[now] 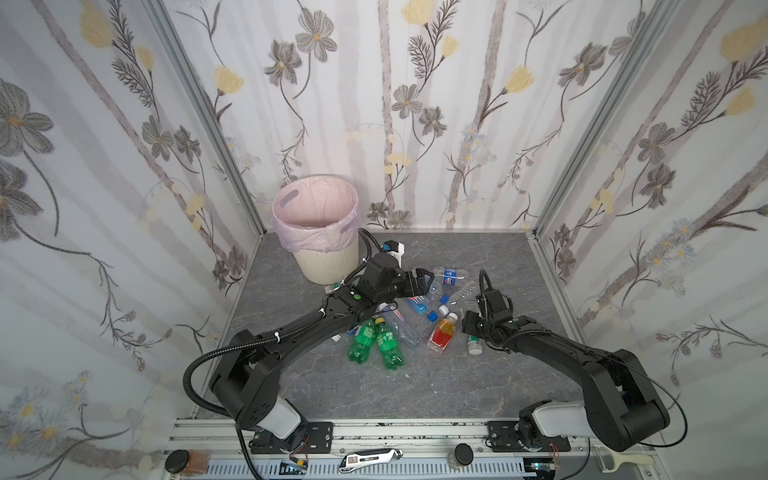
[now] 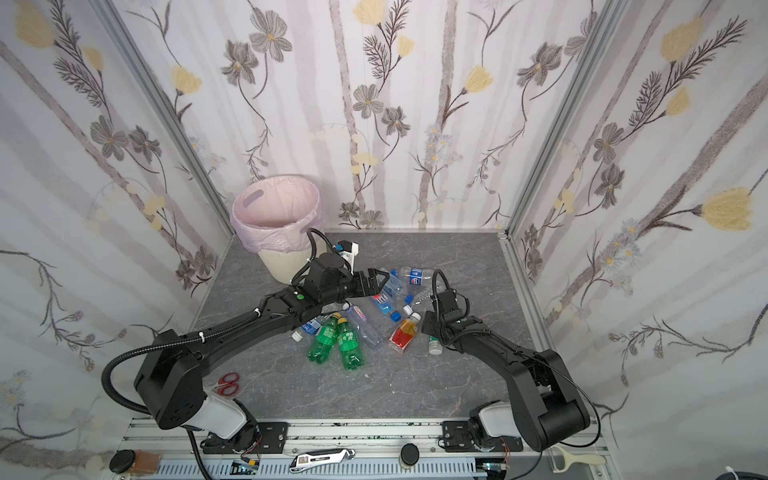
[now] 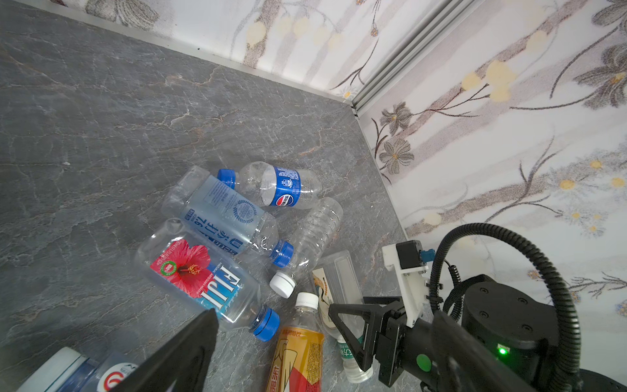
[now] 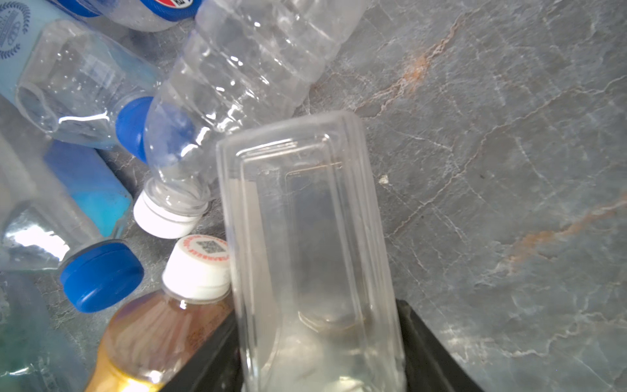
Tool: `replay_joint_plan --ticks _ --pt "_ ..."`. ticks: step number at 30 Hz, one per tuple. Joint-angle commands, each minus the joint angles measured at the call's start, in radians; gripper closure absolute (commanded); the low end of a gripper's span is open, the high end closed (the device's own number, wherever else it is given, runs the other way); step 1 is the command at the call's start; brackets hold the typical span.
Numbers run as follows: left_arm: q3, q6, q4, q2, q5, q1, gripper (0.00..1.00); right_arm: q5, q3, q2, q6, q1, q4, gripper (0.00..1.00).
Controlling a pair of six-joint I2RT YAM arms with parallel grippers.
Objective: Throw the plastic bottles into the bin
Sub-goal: 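Close the right gripper on the clear green-label bottle's base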
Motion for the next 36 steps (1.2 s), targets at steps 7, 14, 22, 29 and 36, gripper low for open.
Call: replay_joint_plan --ticks 7,14,22,29,36 --pt "0.009 -0.017 0.034 0.001 0.013 -0.003 0.00 0.032 -0.005 -0.018 0.000 -0.069 0.020 0.36" --pt "0.010 -0.020 0.033 0.000 0.015 -0.002 0.00 0.015 0.044 0.025 -0.010 -0.085 0.019 0.30" --pt "0.001 -0.017 0.034 -0.005 0.010 -0.003 0.00 -0.005 -0.006 -0.033 -0.010 -0.085 0.001 0.22" --pt "0.013 -0.029 0.035 0.015 0.019 -0.003 0.00 -0.013 -0.092 -0.118 -0.010 -0.084 -0.016 0.27" --pt "0.023 -0.034 0.035 0.025 0.021 -0.007 0.00 -0.061 -0.136 -0.129 -0.006 -0.081 0.009 0.36"
